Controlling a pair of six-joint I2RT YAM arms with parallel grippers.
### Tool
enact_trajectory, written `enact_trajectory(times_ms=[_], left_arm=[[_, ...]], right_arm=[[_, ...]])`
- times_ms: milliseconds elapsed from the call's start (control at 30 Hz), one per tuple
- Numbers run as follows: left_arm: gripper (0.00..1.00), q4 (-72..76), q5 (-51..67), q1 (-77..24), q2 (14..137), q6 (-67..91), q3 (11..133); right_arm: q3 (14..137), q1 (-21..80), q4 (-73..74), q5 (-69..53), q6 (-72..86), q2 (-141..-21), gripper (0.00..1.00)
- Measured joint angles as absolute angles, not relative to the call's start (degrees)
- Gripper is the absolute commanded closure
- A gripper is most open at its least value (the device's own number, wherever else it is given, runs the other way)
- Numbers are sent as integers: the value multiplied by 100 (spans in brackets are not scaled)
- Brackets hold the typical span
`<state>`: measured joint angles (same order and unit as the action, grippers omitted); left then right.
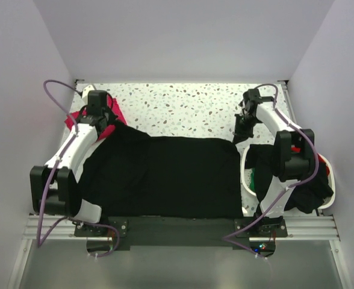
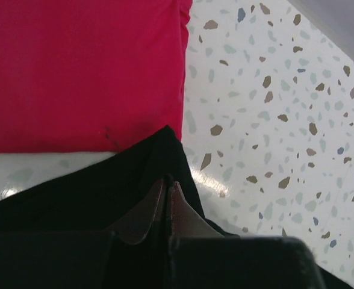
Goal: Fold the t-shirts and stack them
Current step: Fold the tshirt
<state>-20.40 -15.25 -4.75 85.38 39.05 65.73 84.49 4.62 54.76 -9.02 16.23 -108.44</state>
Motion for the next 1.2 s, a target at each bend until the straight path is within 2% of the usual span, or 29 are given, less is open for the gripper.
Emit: enact_trajectory(times_ms=[300,633,1200], left_arm=[[100,-2744,-1754,-421,6626,3826,5522],[100,-3629,-1922,-386,4899,3948,4698],[100,-5334,-1907,-386,3588,4272,4504]], right_arm=[[7546,587,5465,-1022,1627,-10066,100],[7089,1337,5461,-1004,1721,-9706,100],[5708,1658,5478,-952,2104,-8344,100]])
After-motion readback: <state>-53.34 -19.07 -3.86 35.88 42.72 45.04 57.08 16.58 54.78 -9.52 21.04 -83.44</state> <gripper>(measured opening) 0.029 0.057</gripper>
